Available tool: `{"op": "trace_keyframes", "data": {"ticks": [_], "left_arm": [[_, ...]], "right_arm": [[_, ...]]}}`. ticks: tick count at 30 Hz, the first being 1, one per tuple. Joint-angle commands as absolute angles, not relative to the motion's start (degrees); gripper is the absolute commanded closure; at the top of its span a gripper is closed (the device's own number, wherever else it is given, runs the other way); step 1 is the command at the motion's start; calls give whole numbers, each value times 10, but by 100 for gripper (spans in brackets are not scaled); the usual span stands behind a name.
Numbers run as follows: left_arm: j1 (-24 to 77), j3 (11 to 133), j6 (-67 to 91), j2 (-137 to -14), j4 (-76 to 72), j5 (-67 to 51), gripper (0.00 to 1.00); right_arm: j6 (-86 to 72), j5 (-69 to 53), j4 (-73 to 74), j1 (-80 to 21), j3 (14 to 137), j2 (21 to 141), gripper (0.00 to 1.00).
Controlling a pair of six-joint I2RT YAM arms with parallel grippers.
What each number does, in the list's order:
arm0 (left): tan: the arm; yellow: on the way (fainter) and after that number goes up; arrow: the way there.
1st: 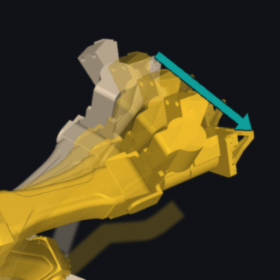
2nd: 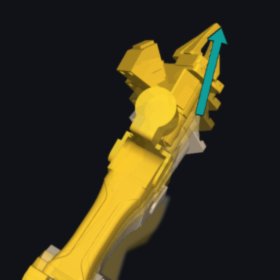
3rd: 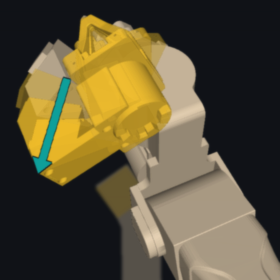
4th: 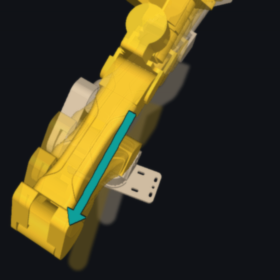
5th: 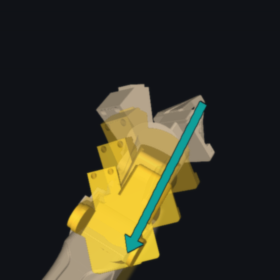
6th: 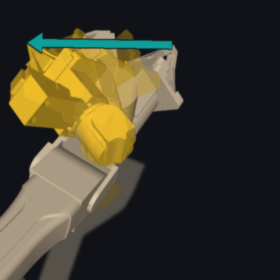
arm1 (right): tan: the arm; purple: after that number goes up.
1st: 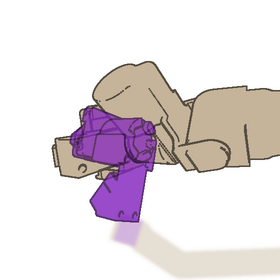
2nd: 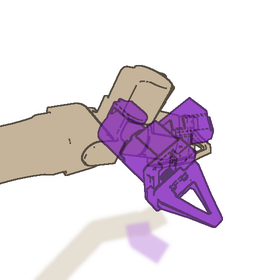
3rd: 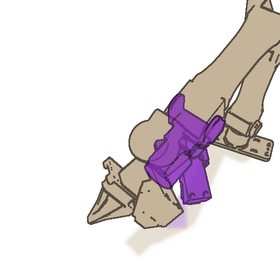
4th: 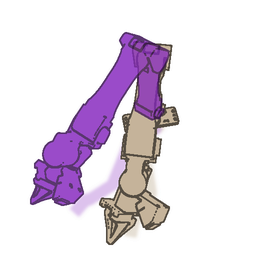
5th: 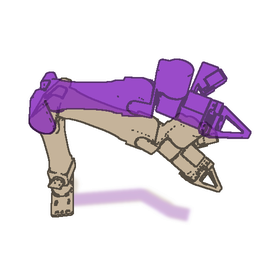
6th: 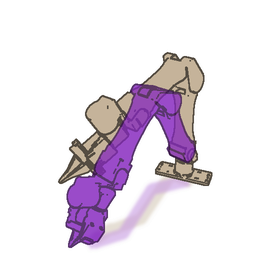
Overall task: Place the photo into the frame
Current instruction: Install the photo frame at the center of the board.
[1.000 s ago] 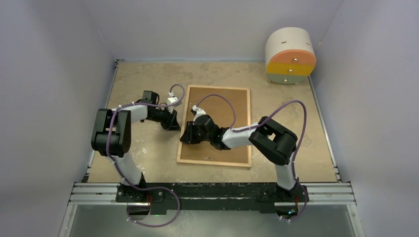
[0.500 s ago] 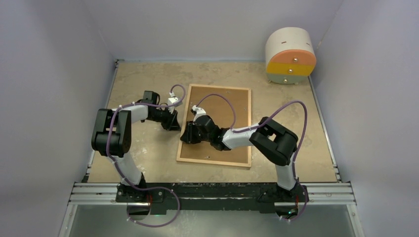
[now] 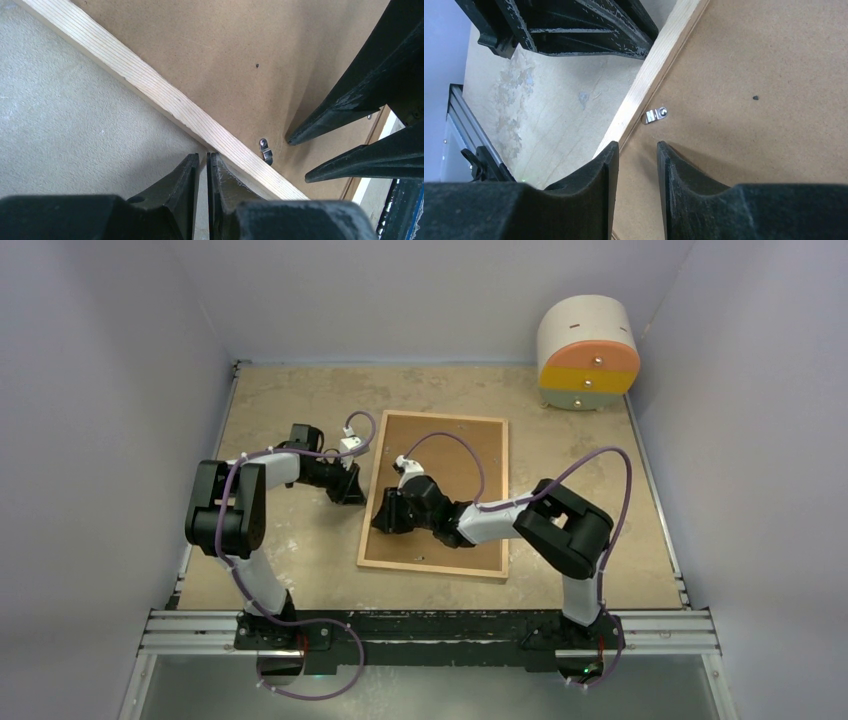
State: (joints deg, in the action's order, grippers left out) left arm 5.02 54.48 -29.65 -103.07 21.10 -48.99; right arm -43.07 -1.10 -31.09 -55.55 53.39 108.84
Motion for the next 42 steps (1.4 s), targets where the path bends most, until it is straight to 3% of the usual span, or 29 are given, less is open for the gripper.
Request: {"op": "trace_keyframes", "data": {"ticks": [1,22,31,36,39,42], "left_arm": [[58,536,-313,-1021,219,-495,85],[69,534,-328,-1032,226,-498,87],[63,572,-309,-1021,241,-494,93],[56,632,-227,-1026,191,-489,74],[54,672,-180,-1051,159,-488,60],[54,712,-146,-1091,139,-494,56]], "right_arm": [[-424,-19,-301,-555,564,1109,63],[-430,-1,-288,-554,606,1157,68],[-424,-60,-306,-509,580,1076,64],[-379,-99,-260,-418,609,1030,51],[-367,-146,-238,-370,652,1058,51],[-372,-196,-223,-334,710,1113,50]]}}
